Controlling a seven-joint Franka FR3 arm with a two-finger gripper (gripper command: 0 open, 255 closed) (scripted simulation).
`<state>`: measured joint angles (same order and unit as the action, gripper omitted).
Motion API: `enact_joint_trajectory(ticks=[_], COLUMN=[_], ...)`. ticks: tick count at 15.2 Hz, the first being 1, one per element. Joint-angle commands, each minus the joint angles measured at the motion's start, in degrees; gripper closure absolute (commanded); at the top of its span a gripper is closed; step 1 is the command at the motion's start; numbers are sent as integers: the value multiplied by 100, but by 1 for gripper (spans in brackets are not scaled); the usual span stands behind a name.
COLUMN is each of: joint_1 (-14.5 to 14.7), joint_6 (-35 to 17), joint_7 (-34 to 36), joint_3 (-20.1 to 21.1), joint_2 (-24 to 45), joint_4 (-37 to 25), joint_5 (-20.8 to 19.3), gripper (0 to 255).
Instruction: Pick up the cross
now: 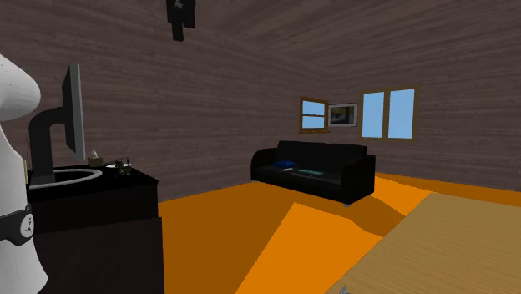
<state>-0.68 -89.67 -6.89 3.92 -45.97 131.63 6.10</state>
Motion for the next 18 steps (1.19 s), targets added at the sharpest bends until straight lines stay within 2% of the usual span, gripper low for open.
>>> enact_joint_trajectory(ticks=[1,10,18], joint_1=[0,-504,-997], joint_6=[0,-1361,-2236], joint_7=[0,1053,2216], joint_3=[0,595,957], joint_2=[0,1494,3104], joint_4=[0,144,-210], joint_5=[0,-464,-1235], gripper=[0,0,0])
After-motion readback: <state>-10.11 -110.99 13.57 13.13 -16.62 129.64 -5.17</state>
